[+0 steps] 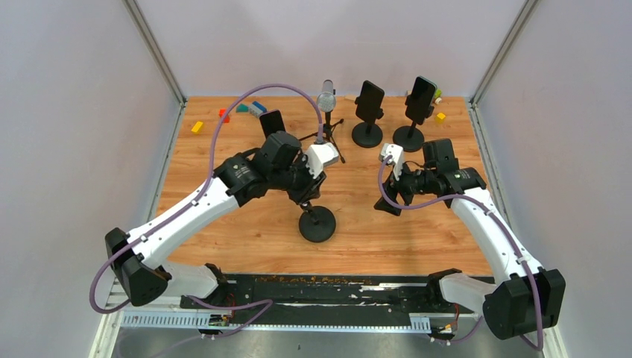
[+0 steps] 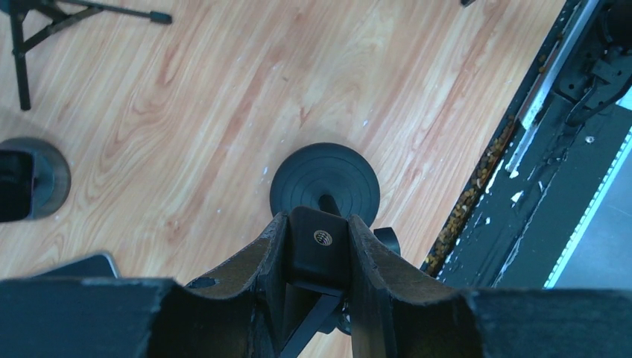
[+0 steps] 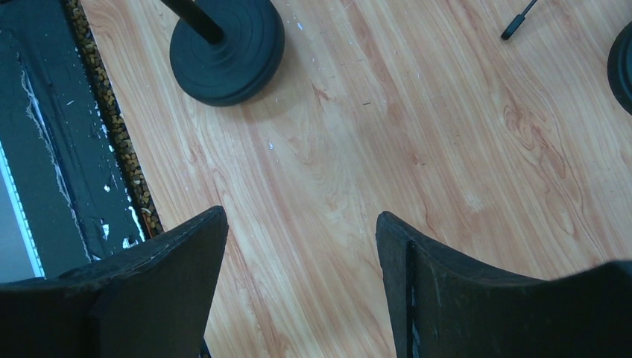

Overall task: Place the phone on the phone stand
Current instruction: Place the phone stand at the center of the board.

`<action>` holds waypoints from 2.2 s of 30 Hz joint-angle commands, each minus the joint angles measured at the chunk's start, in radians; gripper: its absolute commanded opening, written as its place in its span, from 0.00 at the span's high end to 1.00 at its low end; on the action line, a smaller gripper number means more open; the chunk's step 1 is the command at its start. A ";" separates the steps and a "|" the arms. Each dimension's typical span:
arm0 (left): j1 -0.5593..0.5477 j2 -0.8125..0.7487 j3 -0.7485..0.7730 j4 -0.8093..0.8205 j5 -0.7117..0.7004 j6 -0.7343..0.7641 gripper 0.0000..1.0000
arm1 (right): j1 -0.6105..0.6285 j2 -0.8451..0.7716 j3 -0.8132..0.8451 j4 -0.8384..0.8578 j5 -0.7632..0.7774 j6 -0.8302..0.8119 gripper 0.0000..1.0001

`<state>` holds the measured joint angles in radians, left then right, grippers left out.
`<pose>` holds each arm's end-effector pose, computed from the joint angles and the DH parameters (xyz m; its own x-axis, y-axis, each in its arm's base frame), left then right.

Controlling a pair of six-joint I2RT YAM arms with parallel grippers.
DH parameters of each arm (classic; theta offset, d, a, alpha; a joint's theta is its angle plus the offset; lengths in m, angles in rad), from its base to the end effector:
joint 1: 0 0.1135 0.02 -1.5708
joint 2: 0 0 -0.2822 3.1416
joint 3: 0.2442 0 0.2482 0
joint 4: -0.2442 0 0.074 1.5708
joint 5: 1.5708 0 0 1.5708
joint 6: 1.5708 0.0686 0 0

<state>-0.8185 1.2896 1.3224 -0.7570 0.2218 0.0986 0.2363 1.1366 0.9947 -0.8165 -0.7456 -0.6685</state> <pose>0.1844 -0.2191 0.3591 -0.3693 0.5352 -0.7597 0.8654 0.4960 -0.0713 0.2027 0.0967 0.2931 -0.2827 -0.5364 -0.7952 -0.9256 0.3702 0.0794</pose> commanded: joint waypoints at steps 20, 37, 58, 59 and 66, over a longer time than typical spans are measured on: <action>-0.164 0.172 0.082 0.040 -0.164 0.029 1.00 | -0.019 0.006 -0.008 0.031 -0.014 -0.031 0.26; -0.168 0.355 0.244 -0.272 -0.218 0.123 1.00 | -0.033 0.025 -0.010 0.030 -0.016 -0.036 0.26; -0.167 0.120 0.266 -0.125 -0.209 0.211 0.03 | -0.033 0.017 -0.009 0.030 -0.059 -0.024 0.26; -0.167 0.106 0.250 -0.123 -0.209 0.216 0.01 | -0.034 0.015 -0.009 0.030 -0.061 -0.023 0.26; -0.168 -0.022 0.137 -0.078 -0.219 0.244 0.00 | -0.032 -0.012 -0.008 0.030 -0.082 -0.019 0.26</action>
<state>-0.9810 1.3178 1.5208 -0.8886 0.0055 0.3065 0.2077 1.1606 0.9806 -0.8108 -0.7773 -0.6823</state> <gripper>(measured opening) 0.995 0.738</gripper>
